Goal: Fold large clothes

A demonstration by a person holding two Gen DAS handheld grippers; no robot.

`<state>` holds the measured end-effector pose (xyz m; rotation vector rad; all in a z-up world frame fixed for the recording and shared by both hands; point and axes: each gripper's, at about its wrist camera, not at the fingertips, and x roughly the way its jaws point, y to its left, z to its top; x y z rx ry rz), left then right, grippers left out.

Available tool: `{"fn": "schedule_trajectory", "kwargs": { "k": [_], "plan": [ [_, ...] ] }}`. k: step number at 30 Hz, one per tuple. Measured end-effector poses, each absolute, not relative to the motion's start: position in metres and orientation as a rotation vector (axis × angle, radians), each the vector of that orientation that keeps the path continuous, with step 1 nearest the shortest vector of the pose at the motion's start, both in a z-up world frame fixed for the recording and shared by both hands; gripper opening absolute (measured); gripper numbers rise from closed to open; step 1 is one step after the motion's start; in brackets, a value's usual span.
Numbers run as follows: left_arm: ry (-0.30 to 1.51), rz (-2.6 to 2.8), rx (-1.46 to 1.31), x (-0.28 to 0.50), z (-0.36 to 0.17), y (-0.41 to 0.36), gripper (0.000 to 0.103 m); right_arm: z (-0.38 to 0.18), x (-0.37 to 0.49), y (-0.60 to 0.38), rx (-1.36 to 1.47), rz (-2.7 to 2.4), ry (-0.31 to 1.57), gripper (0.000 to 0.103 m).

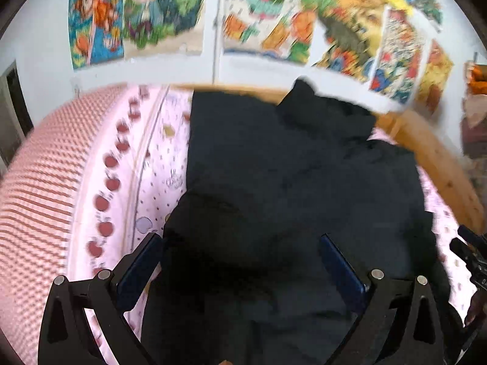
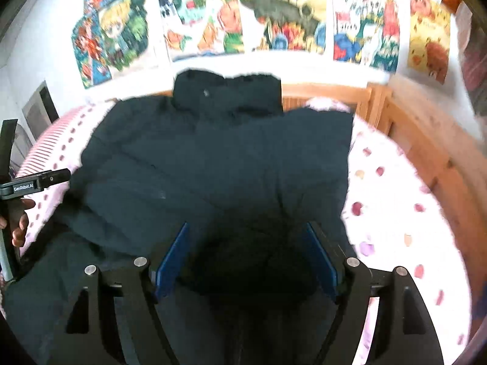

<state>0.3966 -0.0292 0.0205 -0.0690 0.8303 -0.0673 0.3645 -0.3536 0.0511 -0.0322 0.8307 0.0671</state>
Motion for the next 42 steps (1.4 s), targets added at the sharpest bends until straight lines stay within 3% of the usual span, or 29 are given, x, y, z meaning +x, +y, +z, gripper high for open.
{"fn": "schedule_trajectory", "kwargs": {
  "k": [8, 12, 22, 31, 42],
  "plan": [
    [0.655, -0.084, 0.031, 0.297, 0.115, -0.060, 0.103, 0.125, 0.313, -0.353, -0.036, 0.085, 0.723, 0.079],
    [0.595, -0.087, 0.023, 0.256, 0.152, -0.064, 0.103, 0.157, 0.276, -0.348, -0.045, 0.094, 0.673, 0.094],
    [0.450, -0.072, 0.105, 0.181, 0.218, -0.087, 0.103, 0.232, 0.207, -0.336, -0.076, 0.119, 0.557, 0.095],
    [0.433, 0.013, 0.087, 0.182, 0.242, -0.097, 0.103, 0.268, 0.205, -0.326, -0.122, 0.150, 0.498, 0.096],
    [0.490, 0.030, 0.017, 0.250, 0.246, -0.110, 0.103, 0.263, 0.270, -0.346, -0.108, 0.104, 0.557, 0.096]
  ]
}}
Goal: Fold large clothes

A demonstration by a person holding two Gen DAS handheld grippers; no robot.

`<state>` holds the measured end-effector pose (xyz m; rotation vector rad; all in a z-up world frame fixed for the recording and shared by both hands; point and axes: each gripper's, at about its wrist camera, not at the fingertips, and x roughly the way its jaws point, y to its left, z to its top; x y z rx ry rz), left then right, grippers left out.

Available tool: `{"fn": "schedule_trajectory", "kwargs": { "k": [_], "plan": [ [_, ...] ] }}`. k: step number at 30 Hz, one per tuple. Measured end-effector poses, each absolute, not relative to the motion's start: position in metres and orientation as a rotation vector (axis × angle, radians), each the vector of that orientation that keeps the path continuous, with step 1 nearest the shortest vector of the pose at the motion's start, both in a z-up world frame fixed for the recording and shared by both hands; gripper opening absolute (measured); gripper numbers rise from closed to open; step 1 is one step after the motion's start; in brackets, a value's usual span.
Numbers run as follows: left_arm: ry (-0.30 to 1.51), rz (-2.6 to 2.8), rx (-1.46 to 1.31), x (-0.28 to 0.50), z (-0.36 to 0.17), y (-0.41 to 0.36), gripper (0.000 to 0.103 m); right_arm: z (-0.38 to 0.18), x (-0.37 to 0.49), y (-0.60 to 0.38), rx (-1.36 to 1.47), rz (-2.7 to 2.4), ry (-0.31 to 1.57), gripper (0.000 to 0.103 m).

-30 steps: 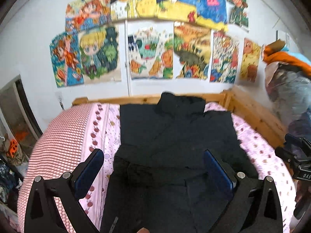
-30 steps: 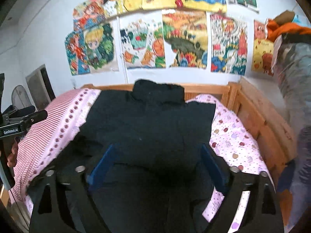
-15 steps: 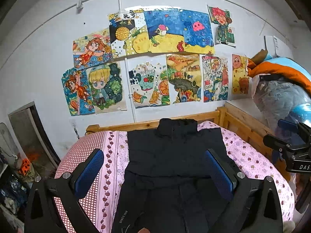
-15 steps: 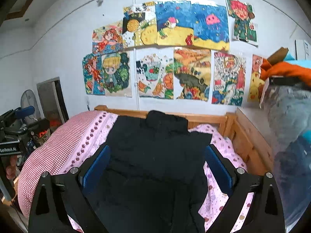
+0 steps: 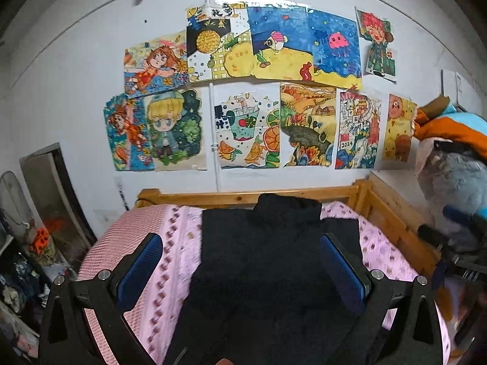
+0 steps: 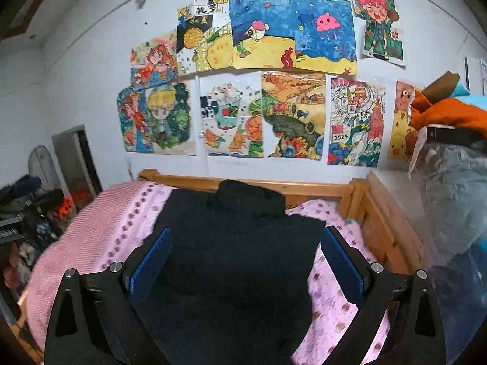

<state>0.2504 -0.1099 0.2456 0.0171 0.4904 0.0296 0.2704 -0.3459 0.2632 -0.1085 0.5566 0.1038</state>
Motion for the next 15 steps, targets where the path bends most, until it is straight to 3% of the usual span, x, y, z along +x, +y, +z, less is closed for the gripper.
{"fn": "schedule_trajectory", "kwargs": {
  "k": [15],
  "plan": [
    [0.609, -0.077, -0.020, 0.501, 0.124, -0.105, 0.103, 0.145, 0.483, -0.376, -0.136, 0.068, 0.745, 0.095]
  ]
}}
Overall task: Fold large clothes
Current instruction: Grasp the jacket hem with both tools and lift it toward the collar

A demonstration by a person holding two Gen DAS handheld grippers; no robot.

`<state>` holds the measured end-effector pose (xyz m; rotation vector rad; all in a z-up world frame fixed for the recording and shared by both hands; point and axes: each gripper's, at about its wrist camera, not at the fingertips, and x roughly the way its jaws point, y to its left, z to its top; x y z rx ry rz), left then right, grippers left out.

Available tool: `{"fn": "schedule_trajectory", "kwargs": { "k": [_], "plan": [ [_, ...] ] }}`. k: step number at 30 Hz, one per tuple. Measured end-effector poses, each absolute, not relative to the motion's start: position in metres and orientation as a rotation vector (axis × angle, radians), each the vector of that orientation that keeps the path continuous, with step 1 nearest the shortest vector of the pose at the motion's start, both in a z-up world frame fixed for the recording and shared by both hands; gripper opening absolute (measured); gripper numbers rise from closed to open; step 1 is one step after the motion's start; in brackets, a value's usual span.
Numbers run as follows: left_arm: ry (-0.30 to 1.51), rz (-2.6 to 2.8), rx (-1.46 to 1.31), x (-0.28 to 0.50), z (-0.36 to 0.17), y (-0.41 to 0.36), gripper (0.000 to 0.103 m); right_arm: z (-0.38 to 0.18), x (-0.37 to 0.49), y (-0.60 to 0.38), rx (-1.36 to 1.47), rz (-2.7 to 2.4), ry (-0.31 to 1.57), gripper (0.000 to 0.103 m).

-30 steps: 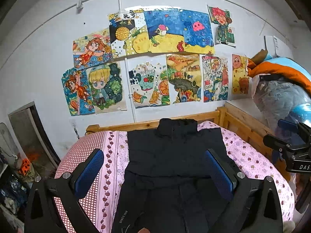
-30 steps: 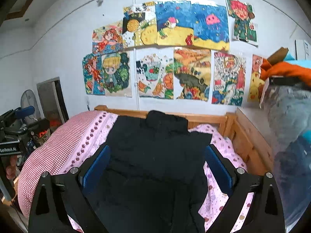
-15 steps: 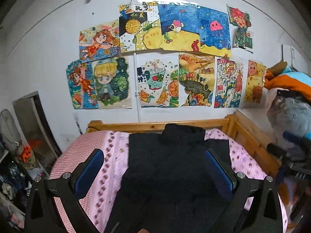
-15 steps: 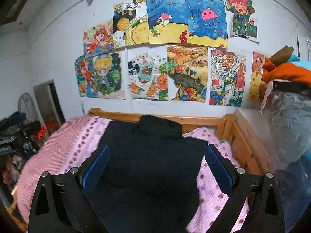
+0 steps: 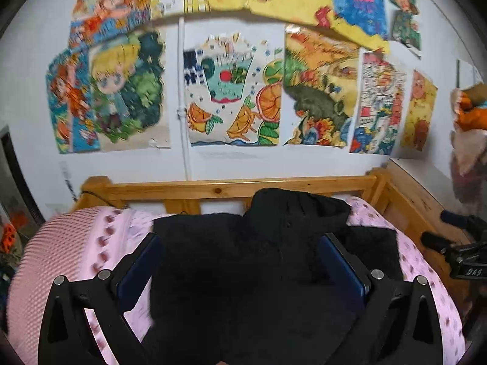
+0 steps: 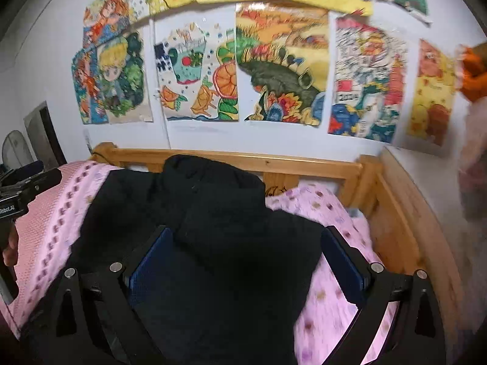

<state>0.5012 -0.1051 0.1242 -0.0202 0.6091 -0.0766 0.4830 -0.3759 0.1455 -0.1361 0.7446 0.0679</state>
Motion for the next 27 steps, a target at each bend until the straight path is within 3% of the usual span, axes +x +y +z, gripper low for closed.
{"fn": "schedule_trajectory", "kwargs": {
  "k": [9, 12, 14, 17, 20, 22, 25, 27],
  "plan": [
    [0.705, -0.083, 0.178, 0.645, 0.071, -0.149, 0.100, 0.074, 0.621, -0.367, -0.134, 0.075, 0.853, 0.095],
    [0.775, -0.103, 0.155, 0.681, 0.054, -0.153, 0.086, 0.060, 0.652, -0.377, -0.100, 0.043, 0.899, 0.095],
    [0.802, -0.124, 0.135, 0.695, 0.045, -0.153, 0.069, 0.048, 0.670, -0.384, -0.078, 0.032, 0.948, 0.093],
    [0.858, -0.179, 0.103, 0.711, 0.030, -0.155, 0.048, 0.029, 0.689, -0.387, -0.044, 0.049, 0.998, 0.081],
    [0.907, -0.206, 0.079, 0.720, 0.017, -0.154, 0.019, 0.012, 0.698, -0.380, -0.018, 0.088, 1.027, 0.054],
    [0.909, -0.228, 0.044, 0.720, 0.015, -0.151, 0.013, 0.009, 0.698, -0.376, -0.008, 0.103, 1.009, 0.029],
    [0.882, -0.234, 0.035, 0.714, 0.019, -0.149, 0.009, 0.014, 0.688, -0.372, -0.014, 0.102, 0.955, 0.013],
    [0.856, -0.259, 0.008, 0.703, 0.028, -0.141, 0.008, 0.020, 0.679, -0.374, 0.002, 0.117, 0.912, 0.010]
  ]
}}
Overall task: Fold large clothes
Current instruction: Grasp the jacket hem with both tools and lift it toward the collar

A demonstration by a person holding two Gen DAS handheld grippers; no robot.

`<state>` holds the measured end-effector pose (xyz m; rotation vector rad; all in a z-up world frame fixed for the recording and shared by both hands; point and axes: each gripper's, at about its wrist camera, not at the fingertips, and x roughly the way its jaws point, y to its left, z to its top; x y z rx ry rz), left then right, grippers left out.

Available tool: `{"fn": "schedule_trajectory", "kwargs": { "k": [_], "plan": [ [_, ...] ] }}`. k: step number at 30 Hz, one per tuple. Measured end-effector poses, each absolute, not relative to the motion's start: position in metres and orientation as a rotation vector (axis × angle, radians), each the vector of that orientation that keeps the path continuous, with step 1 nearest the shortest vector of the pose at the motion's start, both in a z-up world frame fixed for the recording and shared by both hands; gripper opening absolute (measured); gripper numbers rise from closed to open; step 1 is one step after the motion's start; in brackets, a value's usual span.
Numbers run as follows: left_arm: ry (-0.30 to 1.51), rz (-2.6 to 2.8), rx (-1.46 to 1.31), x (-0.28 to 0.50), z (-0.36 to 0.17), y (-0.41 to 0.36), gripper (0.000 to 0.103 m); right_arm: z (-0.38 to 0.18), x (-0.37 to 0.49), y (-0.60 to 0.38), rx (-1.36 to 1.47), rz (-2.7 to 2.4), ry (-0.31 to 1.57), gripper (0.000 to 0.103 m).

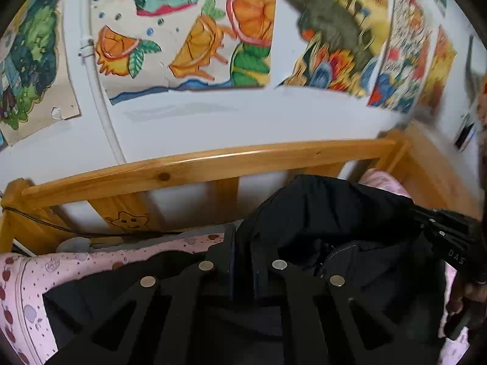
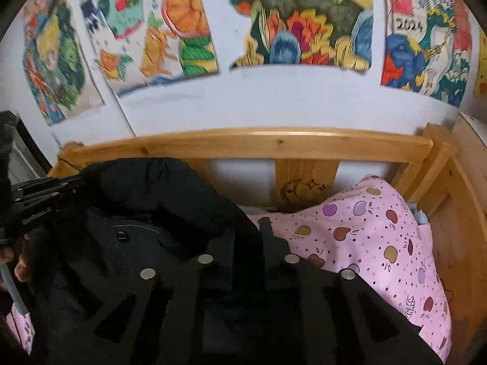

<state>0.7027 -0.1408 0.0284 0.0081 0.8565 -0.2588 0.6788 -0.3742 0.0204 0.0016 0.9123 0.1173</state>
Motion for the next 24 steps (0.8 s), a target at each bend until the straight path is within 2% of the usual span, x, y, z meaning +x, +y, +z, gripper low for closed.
{"fn": "schedule_trajectory", "kwargs": {
  "k": [4, 8, 15, 24],
  "plan": [
    [0.783, -0.300, 0.015, 0.663, 0.045, -0.118, 0.006, 0.044, 0.639, -0.385, 0.036, 0.167, 0.806, 0.007],
    [0.792, -0.369, 0.027, 0.625, 0.036, -0.095, 0.006, 0.051, 0.590, -0.393, -0.012, 0.217, 0.750, 0.006],
    [0.845, -0.396, 0.134, 0.588, -0.014, -0.098, 0.006, 0.015, 0.542, -0.377, -0.201, 0.197, 0.794, 0.005],
    [0.908, -0.302, 0.194, 0.605, -0.075, -0.117, 0.006, -0.048, 0.553, -0.377, -0.201, 0.120, 0.897, 0.005]
  ]
}}
